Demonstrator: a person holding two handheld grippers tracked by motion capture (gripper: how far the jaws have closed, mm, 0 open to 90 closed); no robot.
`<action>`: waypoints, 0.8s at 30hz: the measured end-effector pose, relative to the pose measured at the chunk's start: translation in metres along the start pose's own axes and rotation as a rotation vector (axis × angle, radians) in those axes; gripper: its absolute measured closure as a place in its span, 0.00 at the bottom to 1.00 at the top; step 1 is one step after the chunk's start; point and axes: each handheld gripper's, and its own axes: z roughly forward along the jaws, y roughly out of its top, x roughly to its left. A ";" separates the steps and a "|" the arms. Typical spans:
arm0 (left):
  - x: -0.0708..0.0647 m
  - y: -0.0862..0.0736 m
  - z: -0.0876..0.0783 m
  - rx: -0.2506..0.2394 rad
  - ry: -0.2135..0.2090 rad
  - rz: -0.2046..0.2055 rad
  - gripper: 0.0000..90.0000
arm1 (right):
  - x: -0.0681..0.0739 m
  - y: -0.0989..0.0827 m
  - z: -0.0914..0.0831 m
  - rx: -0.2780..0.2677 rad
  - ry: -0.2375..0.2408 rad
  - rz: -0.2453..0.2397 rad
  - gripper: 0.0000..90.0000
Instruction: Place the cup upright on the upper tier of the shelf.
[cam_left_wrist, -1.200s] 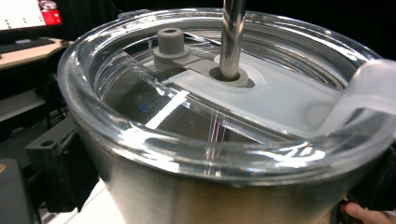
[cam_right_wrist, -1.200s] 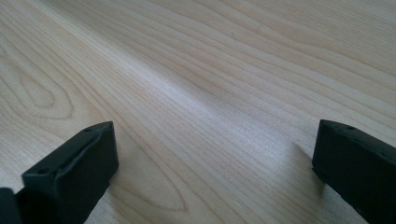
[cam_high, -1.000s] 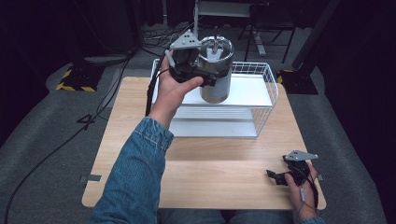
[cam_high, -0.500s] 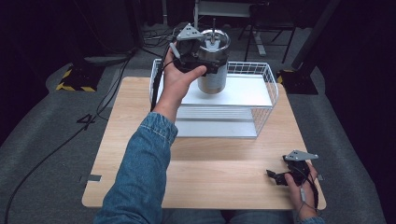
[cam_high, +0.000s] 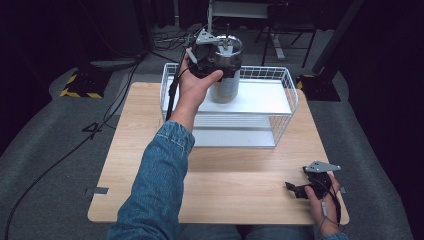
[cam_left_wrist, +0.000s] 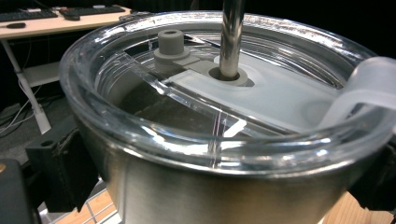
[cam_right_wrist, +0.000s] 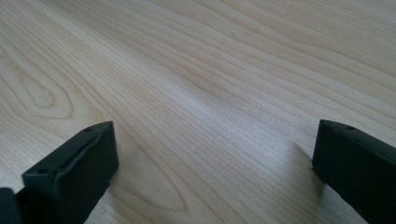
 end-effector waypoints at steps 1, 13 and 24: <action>0.001 -0.001 0.001 0.002 -0.001 -0.003 0.04 | 0.000 0.000 0.000 0.000 0.000 0.000 0.01; 0.007 -0.012 0.006 0.009 0.018 -0.010 0.04 | 0.000 0.000 0.000 0.001 -0.002 -0.006 0.01; -0.001 -0.018 0.009 -0.025 0.037 0.054 0.03 | 0.001 0.000 -0.001 -0.001 -0.006 -0.009 0.01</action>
